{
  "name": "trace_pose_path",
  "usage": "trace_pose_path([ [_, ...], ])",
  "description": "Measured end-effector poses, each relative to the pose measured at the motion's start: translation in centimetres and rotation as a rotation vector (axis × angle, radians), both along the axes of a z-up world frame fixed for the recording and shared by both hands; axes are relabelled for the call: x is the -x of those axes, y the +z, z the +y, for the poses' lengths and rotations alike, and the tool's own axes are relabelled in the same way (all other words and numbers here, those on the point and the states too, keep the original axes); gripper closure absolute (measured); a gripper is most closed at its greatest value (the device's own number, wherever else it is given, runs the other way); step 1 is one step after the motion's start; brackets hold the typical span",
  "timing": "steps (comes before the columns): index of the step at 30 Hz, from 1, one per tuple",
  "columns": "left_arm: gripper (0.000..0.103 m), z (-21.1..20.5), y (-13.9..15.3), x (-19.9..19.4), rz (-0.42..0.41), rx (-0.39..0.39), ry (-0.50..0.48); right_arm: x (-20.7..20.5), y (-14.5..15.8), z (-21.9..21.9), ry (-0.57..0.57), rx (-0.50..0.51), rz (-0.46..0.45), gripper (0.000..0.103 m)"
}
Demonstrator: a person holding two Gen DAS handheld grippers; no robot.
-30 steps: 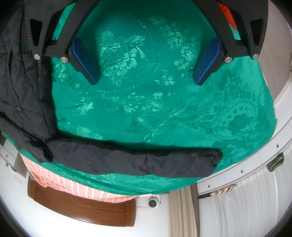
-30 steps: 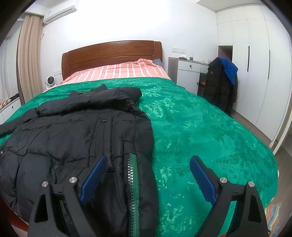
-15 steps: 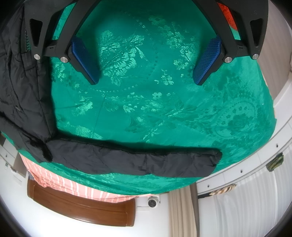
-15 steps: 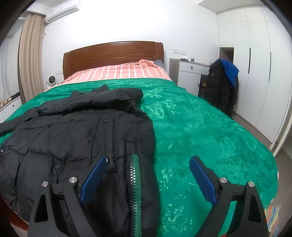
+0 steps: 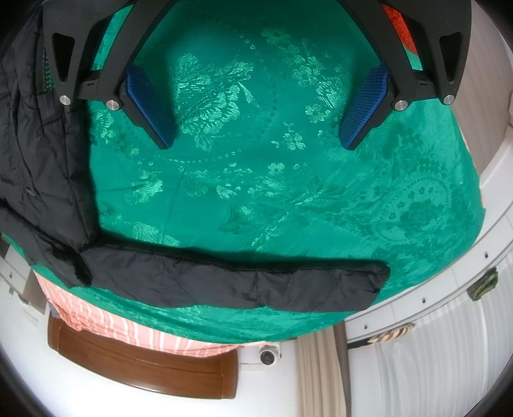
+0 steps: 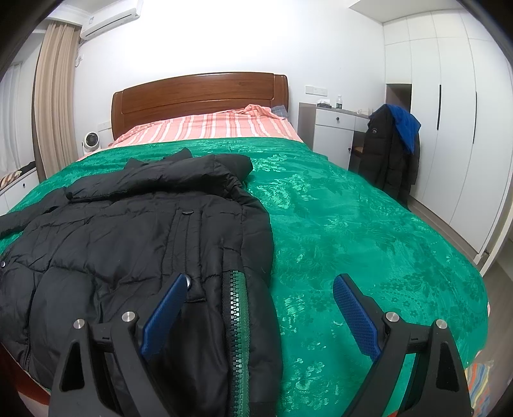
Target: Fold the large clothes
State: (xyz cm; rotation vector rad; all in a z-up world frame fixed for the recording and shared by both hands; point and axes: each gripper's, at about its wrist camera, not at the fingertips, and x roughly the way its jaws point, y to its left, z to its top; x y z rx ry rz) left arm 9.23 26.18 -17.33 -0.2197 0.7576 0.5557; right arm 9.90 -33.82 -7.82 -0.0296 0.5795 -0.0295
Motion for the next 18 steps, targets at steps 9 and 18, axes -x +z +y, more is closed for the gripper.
trace_pose_path([
  [9,0.000,-0.01,0.02,0.00,0.004,-0.003,-0.001,-0.02,0.02,0.10,0.004,0.003,0.002,0.011],
  [18,0.000,-0.01,0.00,0.00,0.004,-0.002,-0.001,-0.07,-0.07,0.22,0.004,0.005,0.008,0.011],
])
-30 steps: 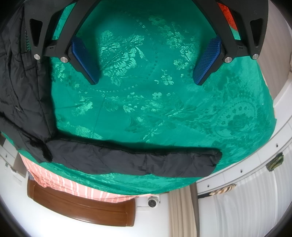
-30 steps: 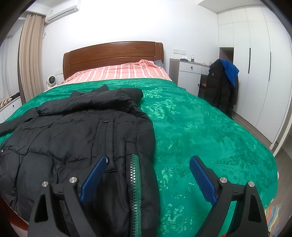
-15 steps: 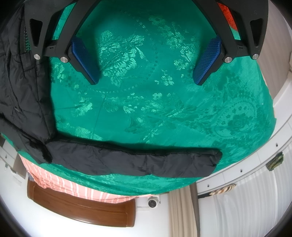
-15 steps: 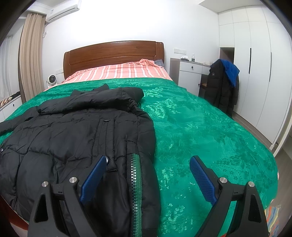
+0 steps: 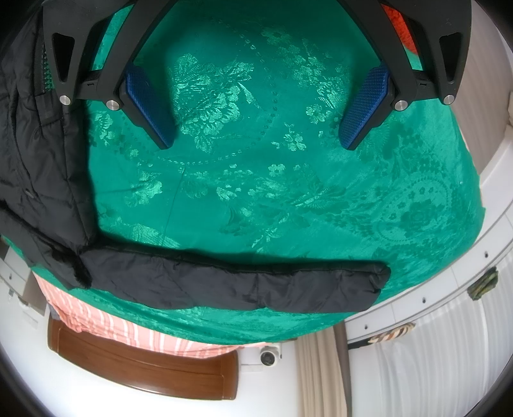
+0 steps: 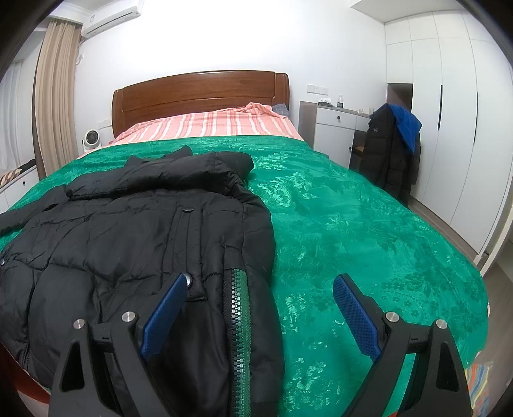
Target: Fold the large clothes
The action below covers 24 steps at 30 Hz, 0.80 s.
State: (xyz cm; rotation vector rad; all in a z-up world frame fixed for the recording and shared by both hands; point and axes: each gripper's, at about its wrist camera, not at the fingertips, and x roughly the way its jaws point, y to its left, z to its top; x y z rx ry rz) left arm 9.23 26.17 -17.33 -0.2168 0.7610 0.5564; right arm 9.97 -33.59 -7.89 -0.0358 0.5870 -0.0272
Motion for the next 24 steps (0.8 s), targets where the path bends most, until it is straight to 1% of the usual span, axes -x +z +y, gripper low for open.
trace_pose_path([
  [24,0.000,-0.04,0.03,-0.02,-0.001,0.001,-0.002,-0.10,-0.16,0.13,0.004,0.007,0.005,0.011],
])
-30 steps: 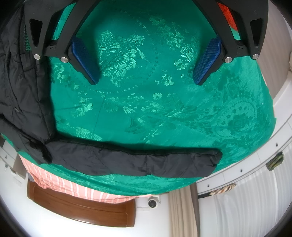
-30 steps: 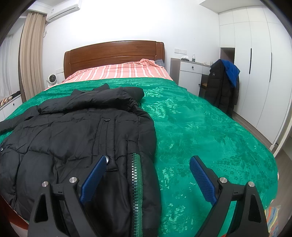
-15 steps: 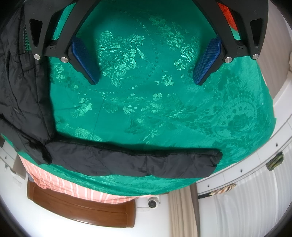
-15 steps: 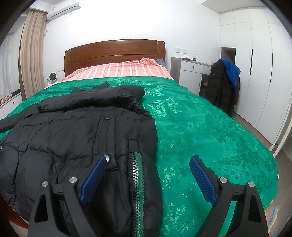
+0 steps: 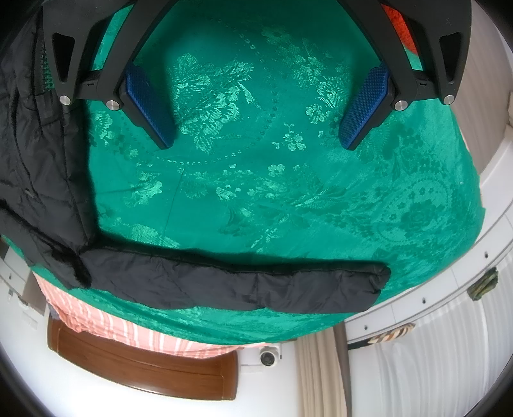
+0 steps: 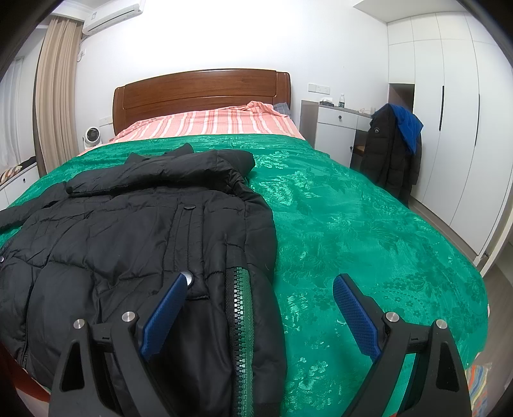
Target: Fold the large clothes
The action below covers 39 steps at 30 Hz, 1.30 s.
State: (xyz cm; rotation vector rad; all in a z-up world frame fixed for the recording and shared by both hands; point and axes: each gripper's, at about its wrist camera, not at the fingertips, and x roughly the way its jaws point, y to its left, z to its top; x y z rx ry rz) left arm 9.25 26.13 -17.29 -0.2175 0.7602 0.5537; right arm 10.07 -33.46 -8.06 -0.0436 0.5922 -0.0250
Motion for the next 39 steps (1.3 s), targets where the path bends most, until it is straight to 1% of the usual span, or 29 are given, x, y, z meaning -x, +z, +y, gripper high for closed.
trace_pose_path([
  [10,0.000,0.7,0.1,0.4,-0.007,0.028,0.004,0.0,0.0,0.1,0.002,0.007,0.002,0.011],
  [22,0.000,0.5,0.0,0.1,0.002,0.033,0.000,0.0,0.0,0.3,0.004,0.010,0.004,0.011],
  [26,0.000,1.2,0.2,-0.8,0.029,0.065,-0.009,0.1,0.1,0.2,0.002,0.000,-0.003,0.011],
  [28,0.000,2.3,1.0,-1.0,0.004,0.094,0.010,0.1,0.1,0.0,-0.001,-0.006,-0.004,0.011],
  [30,0.000,3.9,1.9,-1.0,-0.039,0.142,0.030,0.1,0.1,-0.2,-0.006,-0.011,-0.002,0.011],
  [33,0.000,6.9,2.8,-1.1,-0.107,0.249,0.057,-0.1,0.0,-0.1,-0.010,-0.006,0.004,0.011],
  [35,0.000,9.6,2.6,-1.4,-0.160,0.370,0.072,-0.2,0.0,0.0,-0.011,0.003,0.007,0.011],
  [36,0.000,11.3,2.2,-1.6,-0.189,0.454,0.084,-0.2,-0.1,0.1,-0.010,0.008,0.007,0.011],
  [38,0.000,13.9,1.1,-2.3,-0.225,0.566,0.128,-0.3,-0.1,0.4,-0.009,0.020,0.011,0.011],
  [39,0.000,15.0,0.7,-2.8,-0.237,0.607,0.146,-0.4,-0.2,0.5,-0.009,0.027,0.015,0.011],
])
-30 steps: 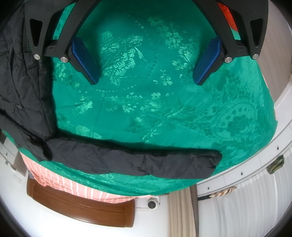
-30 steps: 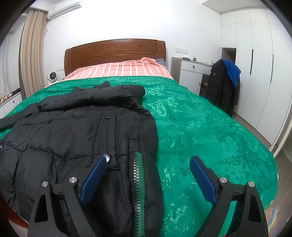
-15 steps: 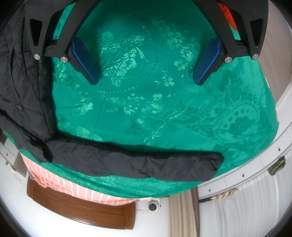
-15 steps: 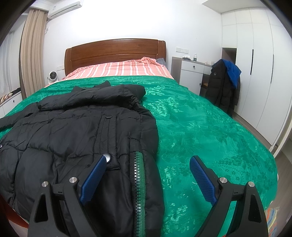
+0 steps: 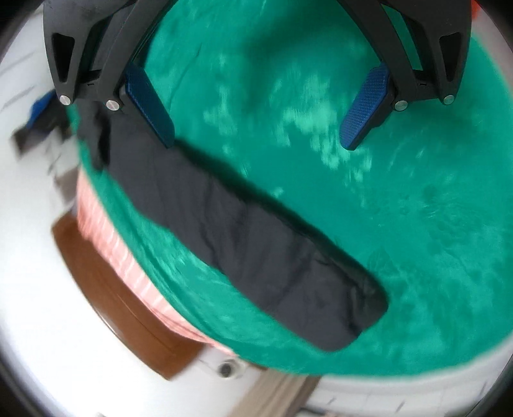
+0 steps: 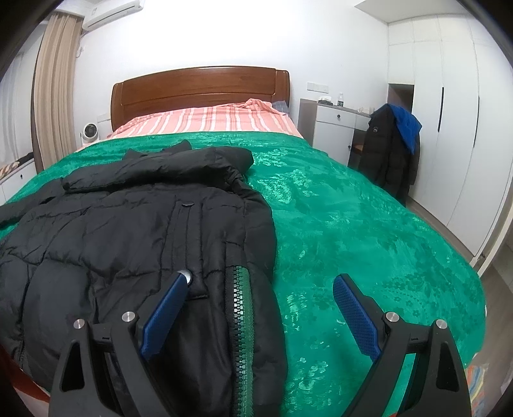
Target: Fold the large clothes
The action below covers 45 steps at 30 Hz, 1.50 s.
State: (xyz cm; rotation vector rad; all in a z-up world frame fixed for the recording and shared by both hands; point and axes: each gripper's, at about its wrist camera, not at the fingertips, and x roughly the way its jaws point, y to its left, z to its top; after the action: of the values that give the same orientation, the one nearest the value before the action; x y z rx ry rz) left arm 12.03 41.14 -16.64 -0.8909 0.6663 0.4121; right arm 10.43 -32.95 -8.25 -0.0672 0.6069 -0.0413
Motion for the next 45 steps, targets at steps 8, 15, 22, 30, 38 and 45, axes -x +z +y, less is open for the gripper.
trace_pose_path([
  [8,0.032,6.7,-0.9,-4.5,-0.117,0.121,0.176,0.5,0.2,0.0,-0.019,0.021,-0.004,0.011],
  [15,0.096,5.1,7.8,-8.0,-0.108,-0.100,0.059,0.4,0.2,-0.3,-0.018,0.004,-0.001,0.011],
  [22,0.096,-12.7,23.8,-14.2,-0.301,-0.505,-0.376,0.5,0.4,-1.5,-0.029,-0.046,-0.012,0.011],
  [30,0.079,-36.9,22.8,-20.7,-0.317,-0.625,-0.836,1.1,1.0,-2.4,-0.040,-0.090,-0.044,0.011],
  [38,0.006,-48.4,8.1,-19.4,-0.010,-0.717,-1.170,1.9,1.6,-3.2,-0.046,-0.125,-0.074,0.011],
  [45,0.004,-41.7,8.3,-11.2,-0.013,-0.690,-1.115,1.3,1.3,-3.9,-0.069,-0.159,-0.052,0.011],
])
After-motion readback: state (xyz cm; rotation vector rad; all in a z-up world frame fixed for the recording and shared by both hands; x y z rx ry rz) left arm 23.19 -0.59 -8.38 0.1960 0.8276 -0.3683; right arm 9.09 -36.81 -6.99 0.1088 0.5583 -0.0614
